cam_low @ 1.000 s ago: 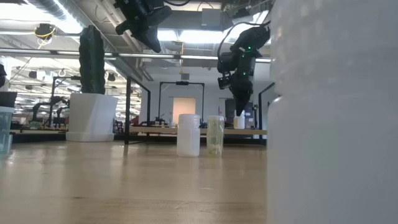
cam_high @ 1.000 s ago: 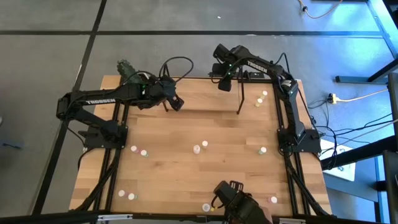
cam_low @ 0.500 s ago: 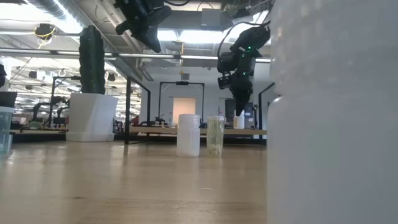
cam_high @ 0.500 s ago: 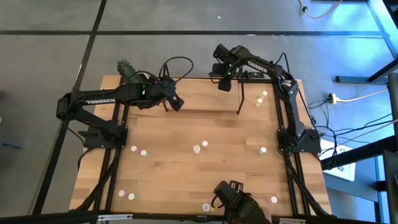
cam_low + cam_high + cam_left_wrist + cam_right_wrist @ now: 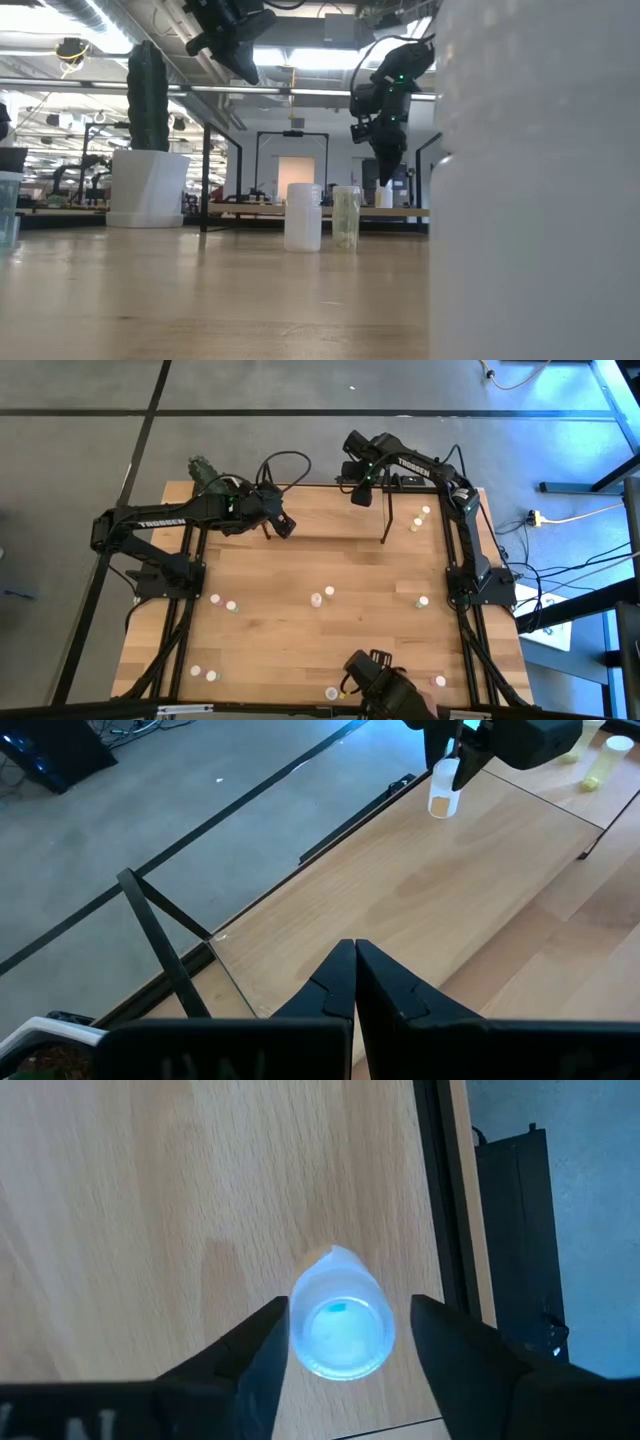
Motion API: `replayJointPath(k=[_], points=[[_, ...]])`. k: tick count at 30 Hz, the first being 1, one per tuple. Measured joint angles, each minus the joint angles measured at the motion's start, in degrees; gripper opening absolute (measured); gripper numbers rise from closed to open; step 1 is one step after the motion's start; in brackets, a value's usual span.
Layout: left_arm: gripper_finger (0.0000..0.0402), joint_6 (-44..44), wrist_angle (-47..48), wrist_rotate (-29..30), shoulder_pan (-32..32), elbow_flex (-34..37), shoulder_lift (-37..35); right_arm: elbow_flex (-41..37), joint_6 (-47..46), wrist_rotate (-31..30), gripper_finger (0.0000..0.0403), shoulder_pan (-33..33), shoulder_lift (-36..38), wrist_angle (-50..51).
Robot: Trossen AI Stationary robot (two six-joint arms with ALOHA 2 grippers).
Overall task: Pick and place medicine bottles onto shelf by color
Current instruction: Put the right white pill bottle on the shelf, then put the top left blue pill bottle on the shelf
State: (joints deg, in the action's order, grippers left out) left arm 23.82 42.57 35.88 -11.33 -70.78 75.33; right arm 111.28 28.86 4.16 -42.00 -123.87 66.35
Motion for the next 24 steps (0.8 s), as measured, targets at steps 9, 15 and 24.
replayJointPath(k=[9,15,24], points=[[0.0,0.0,0.0,0.0,0.0,0.0,0.0,0.0,0.1,0.0,0.0238,0.0,0.0,0.2],[0.0,0.0,0.0,0.0,0.0,0.0,0.0,0.0,0.1,0.0,0.0242,0.0,0.0,0.2],[0.0,0.0,0.0,0.0,0.0,0.0,0.0,3.7,0.1,-0.6,0.0242,-0.2,0.0,2.4]])
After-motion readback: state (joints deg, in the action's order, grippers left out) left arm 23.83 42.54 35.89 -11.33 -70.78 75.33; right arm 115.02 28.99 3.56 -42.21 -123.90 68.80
